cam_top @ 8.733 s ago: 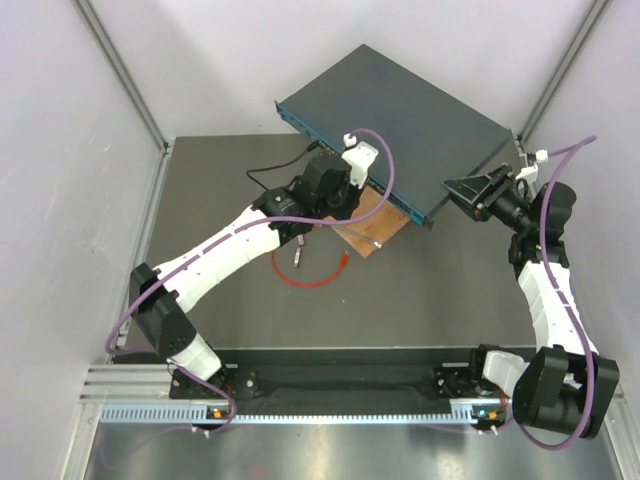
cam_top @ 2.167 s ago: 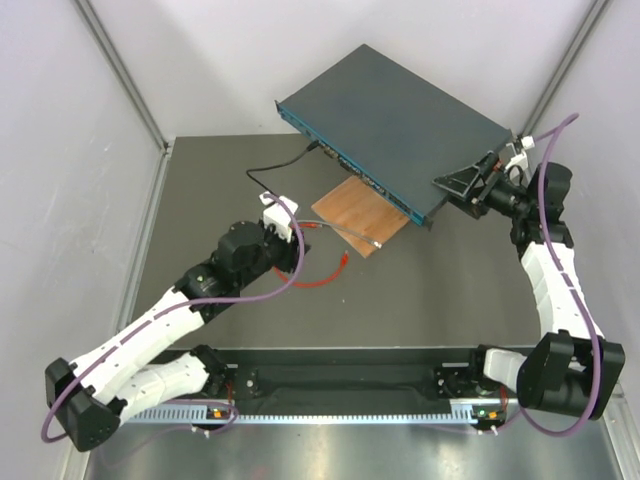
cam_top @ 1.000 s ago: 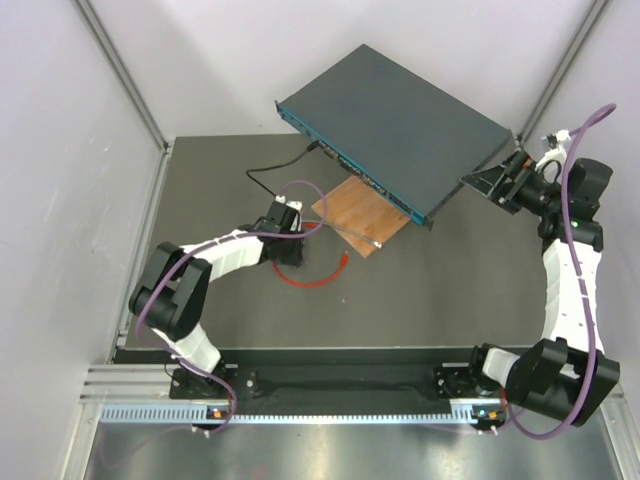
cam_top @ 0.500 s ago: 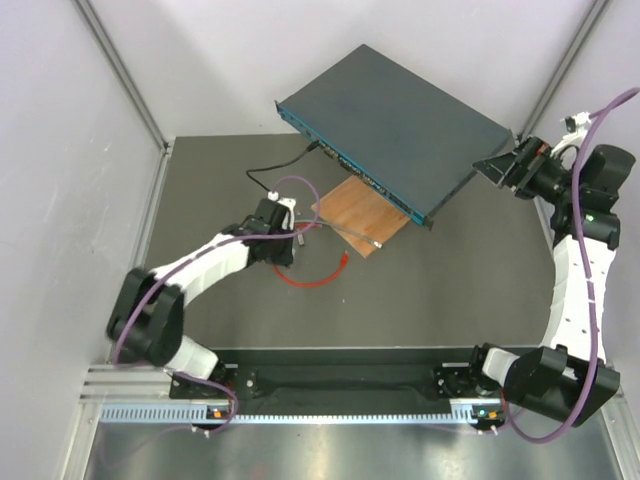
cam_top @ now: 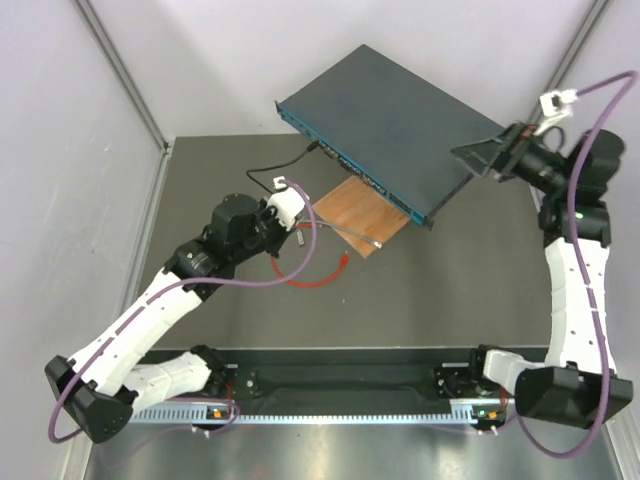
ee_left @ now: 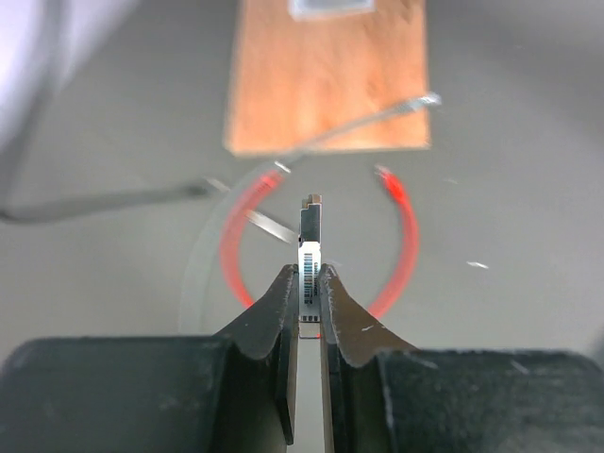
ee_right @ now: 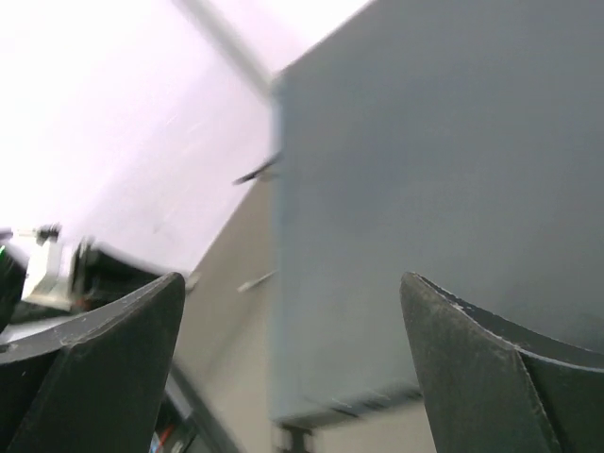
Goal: Insert the plug into the switch port
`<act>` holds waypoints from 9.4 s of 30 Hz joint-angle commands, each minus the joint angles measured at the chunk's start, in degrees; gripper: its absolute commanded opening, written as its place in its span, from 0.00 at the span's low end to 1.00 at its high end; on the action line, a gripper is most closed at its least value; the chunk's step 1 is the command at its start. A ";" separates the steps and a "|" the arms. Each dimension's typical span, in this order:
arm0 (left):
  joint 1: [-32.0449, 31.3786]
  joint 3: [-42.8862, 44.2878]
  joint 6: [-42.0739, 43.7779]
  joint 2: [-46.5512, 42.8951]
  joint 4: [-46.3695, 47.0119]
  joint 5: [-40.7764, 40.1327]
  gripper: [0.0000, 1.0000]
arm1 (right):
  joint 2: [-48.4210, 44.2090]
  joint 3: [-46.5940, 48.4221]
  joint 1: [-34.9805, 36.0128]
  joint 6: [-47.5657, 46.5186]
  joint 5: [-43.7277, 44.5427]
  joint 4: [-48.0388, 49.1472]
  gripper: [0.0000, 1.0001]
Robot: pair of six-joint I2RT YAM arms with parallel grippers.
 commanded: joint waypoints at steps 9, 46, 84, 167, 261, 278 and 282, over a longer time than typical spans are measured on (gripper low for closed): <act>-3.57 -0.37 43.11 -8.20 16.78 -9.16 0.00 | 9.24 11.71 30.84 -3.29 0.82 1.84 0.87; -6.82 -25.86 81.37 -21.65 43.51 -5.20 0.00 | 31.84 17.08 56.19 9.89 2.50 14.06 0.52; -7.35 4.73 42.95 -16.11 -14.94 14.92 0.59 | 19.19 11.91 50.13 -18.16 -6.63 -13.29 0.00; -10.69 13.95 -18.74 17.11 2.90 -0.02 0.00 | -10.09 -17.97 -6.48 7.77 -0.92 -5.30 1.00; -13.94 38.38 -14.35 37.94 5.10 -15.31 0.00 | 0.11 -26.69 4.24 23.96 -2.95 28.12 0.00; -14.82 44.36 -12.06 41.19 6.77 -17.16 0.00 | -0.07 -26.86 4.95 23.25 -3.13 27.06 0.00; -14.82 45.59 -12.06 42.16 6.77 -17.16 0.00 | -0.07 -26.95 4.95 23.25 -3.21 26.98 0.00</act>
